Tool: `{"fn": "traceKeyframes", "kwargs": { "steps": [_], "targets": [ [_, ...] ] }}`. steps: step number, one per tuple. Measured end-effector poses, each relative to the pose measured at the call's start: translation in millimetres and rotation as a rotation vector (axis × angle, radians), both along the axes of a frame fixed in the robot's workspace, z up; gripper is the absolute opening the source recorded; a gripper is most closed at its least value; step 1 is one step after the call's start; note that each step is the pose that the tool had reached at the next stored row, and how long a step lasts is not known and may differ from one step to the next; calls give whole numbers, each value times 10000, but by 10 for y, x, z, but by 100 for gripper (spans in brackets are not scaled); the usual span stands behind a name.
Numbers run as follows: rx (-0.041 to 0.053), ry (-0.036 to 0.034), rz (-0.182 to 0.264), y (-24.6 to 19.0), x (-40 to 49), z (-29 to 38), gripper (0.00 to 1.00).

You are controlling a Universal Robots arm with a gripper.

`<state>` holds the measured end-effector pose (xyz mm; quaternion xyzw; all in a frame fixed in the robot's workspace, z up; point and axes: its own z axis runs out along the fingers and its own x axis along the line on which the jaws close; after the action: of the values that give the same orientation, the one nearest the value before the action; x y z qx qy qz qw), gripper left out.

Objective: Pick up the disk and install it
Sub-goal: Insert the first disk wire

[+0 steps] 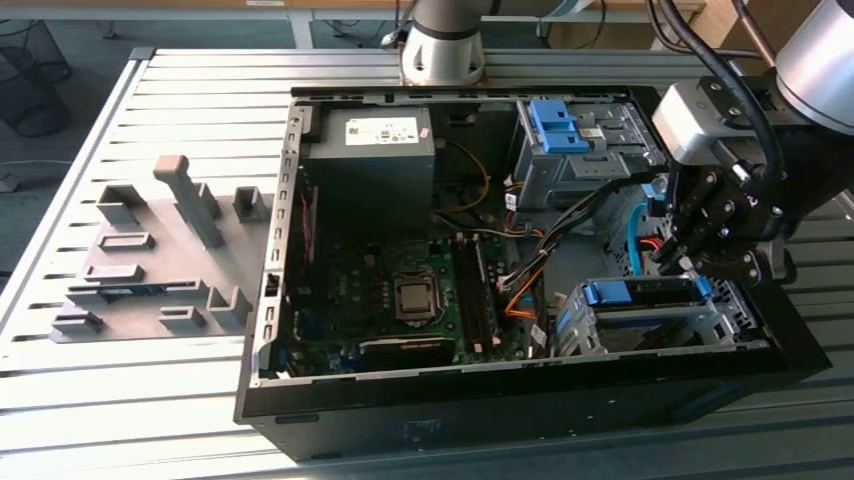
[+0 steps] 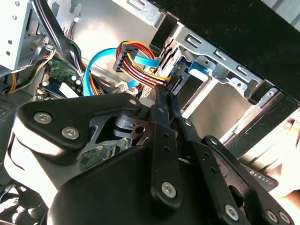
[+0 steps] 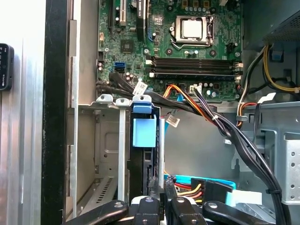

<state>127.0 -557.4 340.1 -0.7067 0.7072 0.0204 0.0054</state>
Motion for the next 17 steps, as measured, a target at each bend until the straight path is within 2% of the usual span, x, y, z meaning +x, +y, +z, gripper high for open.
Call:
{"fn": "traceKeyframes", "kwargs": {
  "steps": [14,17],
  "targets": [
    [8,-3,-22,-9,-6,-2,16],
    [7,-15,-20,-22,-7,-2,16]
  ]
}}
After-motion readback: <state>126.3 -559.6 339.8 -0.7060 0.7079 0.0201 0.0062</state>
